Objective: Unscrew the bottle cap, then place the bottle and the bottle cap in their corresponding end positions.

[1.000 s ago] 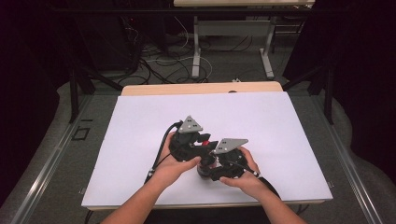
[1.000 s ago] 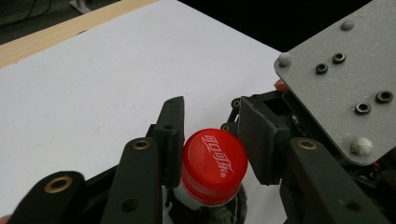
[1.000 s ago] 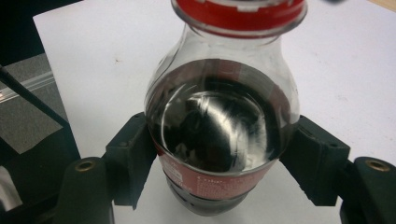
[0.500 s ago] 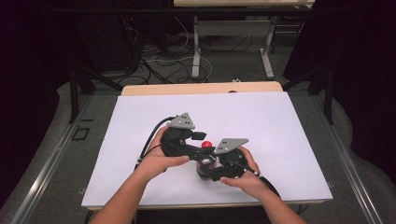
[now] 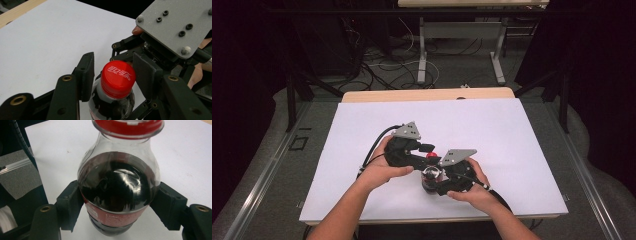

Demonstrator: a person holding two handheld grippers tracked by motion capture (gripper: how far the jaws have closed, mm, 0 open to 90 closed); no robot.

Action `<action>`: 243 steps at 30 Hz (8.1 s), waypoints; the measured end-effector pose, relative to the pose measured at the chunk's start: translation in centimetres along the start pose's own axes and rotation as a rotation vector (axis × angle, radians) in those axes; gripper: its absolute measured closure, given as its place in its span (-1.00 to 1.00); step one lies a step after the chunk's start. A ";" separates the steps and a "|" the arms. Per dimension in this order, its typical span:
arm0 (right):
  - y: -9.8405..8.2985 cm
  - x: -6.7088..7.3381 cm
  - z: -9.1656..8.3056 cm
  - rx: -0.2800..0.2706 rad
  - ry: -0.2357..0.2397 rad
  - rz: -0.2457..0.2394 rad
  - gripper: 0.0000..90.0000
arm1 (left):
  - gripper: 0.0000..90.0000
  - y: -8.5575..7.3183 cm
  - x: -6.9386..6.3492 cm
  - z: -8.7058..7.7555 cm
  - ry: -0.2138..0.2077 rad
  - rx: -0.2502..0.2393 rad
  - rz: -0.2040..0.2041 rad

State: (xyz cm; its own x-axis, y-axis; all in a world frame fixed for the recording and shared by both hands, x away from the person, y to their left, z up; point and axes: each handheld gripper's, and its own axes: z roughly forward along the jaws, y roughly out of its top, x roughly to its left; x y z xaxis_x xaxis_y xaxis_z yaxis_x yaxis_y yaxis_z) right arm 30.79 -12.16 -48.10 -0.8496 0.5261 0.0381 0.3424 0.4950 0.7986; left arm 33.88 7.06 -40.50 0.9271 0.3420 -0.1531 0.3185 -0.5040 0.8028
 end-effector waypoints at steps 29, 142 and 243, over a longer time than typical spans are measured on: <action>-0.1 -0.3 -0.3 -0.002 -0.045 0.029 -0.33 | 0.30 0.5 -2.1 1.2 0.228 -0.053 -0.160; 0.0 -0.1 -0.2 -0.032 -0.020 0.013 -0.33 | 0.36 0.4 -0.8 0.7 0.064 -0.003 -0.064; 0.0 -3.6 -0.4 -0.044 -0.173 0.110 -0.33 | 0.37 -3.0 2.8 -2.0 0.397 -0.070 -0.300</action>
State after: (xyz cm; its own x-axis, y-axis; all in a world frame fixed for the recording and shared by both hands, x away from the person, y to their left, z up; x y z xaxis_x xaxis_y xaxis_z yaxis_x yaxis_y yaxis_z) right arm 33.67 -14.34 -48.04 -0.7253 0.6880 0.0263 0.4086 0.3994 0.8207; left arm 35.17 11.13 -42.14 0.6456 0.7460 -0.1633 0.5332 -0.2872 0.7957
